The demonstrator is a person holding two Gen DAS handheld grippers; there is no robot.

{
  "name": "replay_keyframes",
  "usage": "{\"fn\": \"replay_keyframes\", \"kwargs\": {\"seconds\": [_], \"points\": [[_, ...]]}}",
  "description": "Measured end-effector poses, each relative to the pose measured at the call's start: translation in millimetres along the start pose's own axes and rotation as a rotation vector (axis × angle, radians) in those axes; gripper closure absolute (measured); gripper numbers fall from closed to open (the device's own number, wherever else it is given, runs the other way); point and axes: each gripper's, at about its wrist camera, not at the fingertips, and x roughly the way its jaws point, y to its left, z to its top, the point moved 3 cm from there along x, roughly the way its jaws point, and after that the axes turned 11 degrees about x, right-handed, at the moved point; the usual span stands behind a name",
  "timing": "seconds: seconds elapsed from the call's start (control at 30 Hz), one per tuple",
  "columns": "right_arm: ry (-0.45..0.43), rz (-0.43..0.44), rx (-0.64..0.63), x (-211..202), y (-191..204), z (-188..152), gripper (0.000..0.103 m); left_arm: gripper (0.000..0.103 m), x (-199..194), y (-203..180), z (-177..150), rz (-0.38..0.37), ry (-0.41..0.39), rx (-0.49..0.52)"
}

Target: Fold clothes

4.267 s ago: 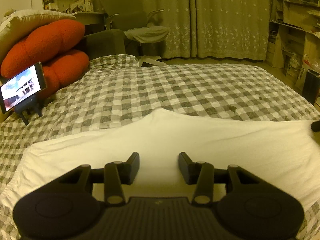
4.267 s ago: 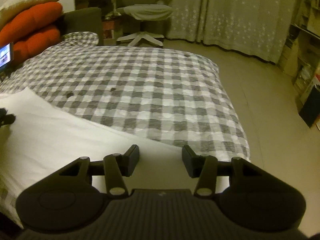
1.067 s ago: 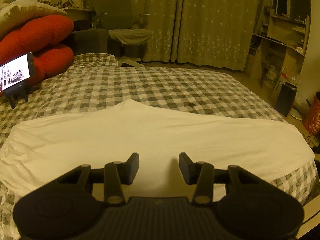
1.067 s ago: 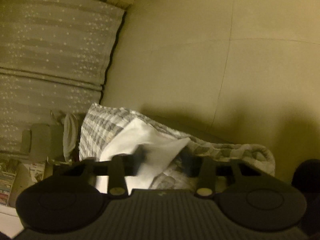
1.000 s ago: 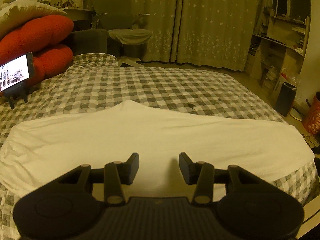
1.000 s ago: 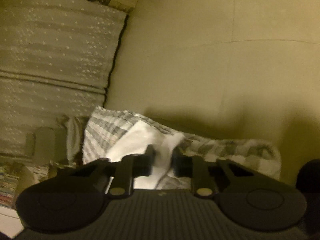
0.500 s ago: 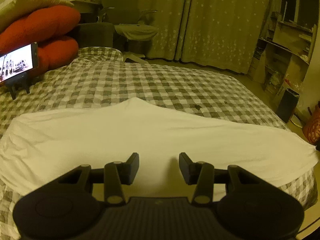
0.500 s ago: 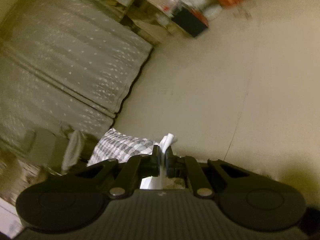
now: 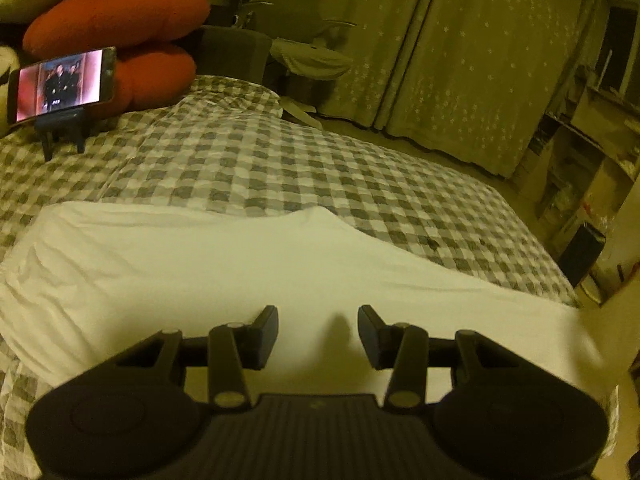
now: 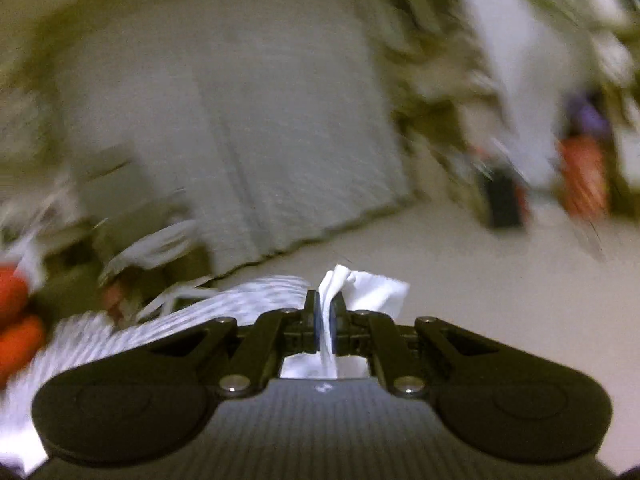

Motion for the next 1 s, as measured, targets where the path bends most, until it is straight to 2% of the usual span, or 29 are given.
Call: {"fn": "replay_keyframes", "kwargs": {"seconds": [0.1, 0.17, 0.27, 0.33, 0.4, 0.47, 0.63, 0.67, 0.77, 0.87, 0.93, 0.97, 1.0], "points": [[0.018, 0.135, -0.237, -4.8, 55.9, -31.7, 0.095, 0.058, -0.7, 4.2, -0.3, -0.016, -0.002, -0.023], [0.085, 0.190, -0.379, -2.3, 84.2, -65.2, 0.095, 0.058, -1.4, 6.7, -0.6, -0.026, -0.004, -0.038], [0.204, 0.252, -0.560, -0.1, 107.5, -118.1, 0.095, 0.058, -4.7, 6.5, -2.8, -0.042, -0.007, -0.041], [0.246, 0.275, -0.651, -4.5, 112.6, -142.9, 0.095, 0.058, -6.2, 5.7, -3.8, -0.047, -0.010, -0.034], [0.244, 0.287, -0.688, -10.6, 111.8, -151.1, 0.091, 0.058, -5.9, 4.5, -4.1, -0.054, -0.008, -0.034], [0.246, 0.301, -0.710, -15.3, 110.2, -156.6, 0.090, 0.058, -5.6, 3.4, -4.4, -0.061, -0.006, -0.035], [0.272, 0.314, -0.643, -14.9, 104.6, -148.5, 0.090, 0.058, -4.8, 0.5, -5.2, -0.078, -0.001, -0.036], [0.274, 0.311, -0.639, -15.3, 105.3, -148.0, 0.088, 0.058, -4.6, -0.1, -5.4, -0.081, 0.000, -0.037], [0.283, 0.306, -0.644, -16.6, 115.2, -151.3, 0.073, 0.058, -3.4, -1.7, -5.4, -0.088, 0.004, -0.038], [0.284, 0.328, -0.662, -14.1, 126.5, -154.9, 0.073, 0.058, -2.1, -3.0, -5.7, -0.101, 0.007, -0.039], [0.286, 0.339, -0.681, -14.0, 129.7, -156.7, 0.089, 0.058, -1.0, -2.8, -6.4, -0.117, 0.013, -0.050], [0.287, 0.343, -0.691, -13.2, 131.5, -157.3, 0.102, 0.058, -0.4, -2.5, -6.6, -0.128, 0.016, -0.058], [0.279, 0.344, -0.694, -15.0, 132.3, -157.2, 0.102, 0.058, 0.1, -1.7, -6.7, -0.145, 0.021, -0.076]]}}
